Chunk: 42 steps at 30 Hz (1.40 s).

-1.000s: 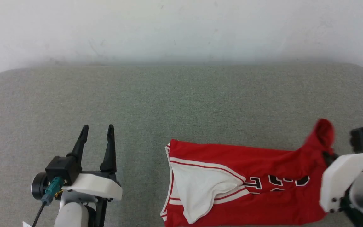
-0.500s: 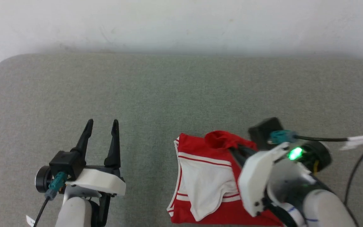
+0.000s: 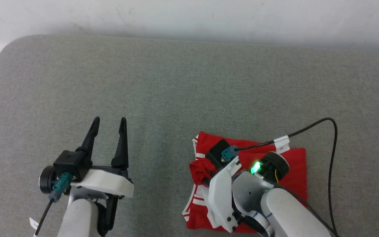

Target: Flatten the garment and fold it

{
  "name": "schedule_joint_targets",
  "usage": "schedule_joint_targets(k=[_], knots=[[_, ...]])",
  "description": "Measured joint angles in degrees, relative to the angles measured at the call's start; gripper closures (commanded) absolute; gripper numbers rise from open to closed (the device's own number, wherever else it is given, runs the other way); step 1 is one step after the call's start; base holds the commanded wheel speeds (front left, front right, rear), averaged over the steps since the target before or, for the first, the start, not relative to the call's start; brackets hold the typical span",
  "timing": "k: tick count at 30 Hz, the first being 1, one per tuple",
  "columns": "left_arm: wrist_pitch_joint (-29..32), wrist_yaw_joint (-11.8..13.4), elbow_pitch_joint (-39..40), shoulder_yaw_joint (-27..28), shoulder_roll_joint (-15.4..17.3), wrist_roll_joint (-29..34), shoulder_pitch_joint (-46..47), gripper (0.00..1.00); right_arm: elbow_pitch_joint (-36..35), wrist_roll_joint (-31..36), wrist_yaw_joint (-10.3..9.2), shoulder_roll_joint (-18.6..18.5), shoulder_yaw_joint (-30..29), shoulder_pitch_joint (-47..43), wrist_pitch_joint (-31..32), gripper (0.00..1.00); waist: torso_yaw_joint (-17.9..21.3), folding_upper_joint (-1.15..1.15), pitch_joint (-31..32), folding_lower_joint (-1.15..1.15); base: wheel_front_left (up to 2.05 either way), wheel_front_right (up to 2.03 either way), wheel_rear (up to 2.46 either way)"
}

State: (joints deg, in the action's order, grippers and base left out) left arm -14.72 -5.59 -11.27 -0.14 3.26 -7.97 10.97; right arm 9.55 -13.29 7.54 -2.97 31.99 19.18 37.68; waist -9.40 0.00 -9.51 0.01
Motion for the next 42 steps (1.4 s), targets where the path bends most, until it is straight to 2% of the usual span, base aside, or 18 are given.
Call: schedule_joint_targets(k=[1, 6, 11, 16, 23, 26, 29, 35, 42], knots=[[0.00, 0.00, -0.09, -0.08, -0.01, 0.00, 0.02, 0.00, 1.31, -0.51, 0.00, 0.00, 0.41, 0.25, -0.08, 0.00, -0.13, 0.00, -0.10, 0.00, 0.00, 0.00, 0.00], [-0.01, 0.01, -0.34, -0.03, -0.03, 0.00, 0.02, 0.00, 2.91, -4.34, 0.00, -0.01, 1.74, 0.51, -3.00, 0.00, 0.25, 0.00, 0.12, -0.01, 0.00, 0.00, 0.00], [0.00, 0.02, -0.46, 0.40, -0.08, 0.00, -0.01, 0.00, -4.52, -9.83, 0.00, 0.08, -1.80, 0.48, -14.06, 0.00, 1.36, 0.00, 0.99, -0.01, 0.00, 0.00, 0.00], [0.00, 0.02, -0.44, 0.76, -0.09, 0.07, -0.22, 0.00, -12.82, -8.81, 0.00, 0.21, -12.04, -1.95, -26.11, 0.00, 2.65, 0.00, 2.25, -0.01, 0.00, 0.00, 0.00], [0.00, 0.00, -0.37, 0.89, -0.10, 0.38, -1.52, 0.00, -17.38, -4.42, 0.00, 0.09, -29.45, -12.96, -34.14, 0.00, 4.30, 0.00, 4.23, -0.02, 0.00, 0.00, 0.00], [-0.01, -0.22, -0.27, 0.89, -0.11, 0.52, -1.53, 0.00, -15.43, -4.22, 0.00, -0.07, -33.40, -16.94, -34.42, 0.00, 4.89, 0.00, 4.58, -0.01, 0.00, 0.00, 0.00], [-0.01, -0.38, -0.21, 0.89, -0.12, 0.52, -1.53, 0.00, -12.05, -4.34, 0.00, -0.08, -34.61, -19.70, -33.62, 0.00, 5.14, 0.00, 4.73, -0.02, 0.00, 0.00, 0.00], [-0.01, -0.41, -0.20, 0.82, -0.14, 0.53, -1.53, 0.00, -4.82, -5.73, 0.00, -0.08, -34.44, -21.00, -28.39, 0.00, 5.07, 0.00, 4.45, -0.01, 0.00, 0.00, 0.00], [-0.01, -0.42, -0.20, 0.66, -0.15, 0.53, -1.53, 0.00, 2.18, -10.02, 0.00, -0.02, -31.20, -20.15, -19.95, 0.00, 4.15, 0.00, 4.16, -0.01, 0.00, 0.00, 0.00]])
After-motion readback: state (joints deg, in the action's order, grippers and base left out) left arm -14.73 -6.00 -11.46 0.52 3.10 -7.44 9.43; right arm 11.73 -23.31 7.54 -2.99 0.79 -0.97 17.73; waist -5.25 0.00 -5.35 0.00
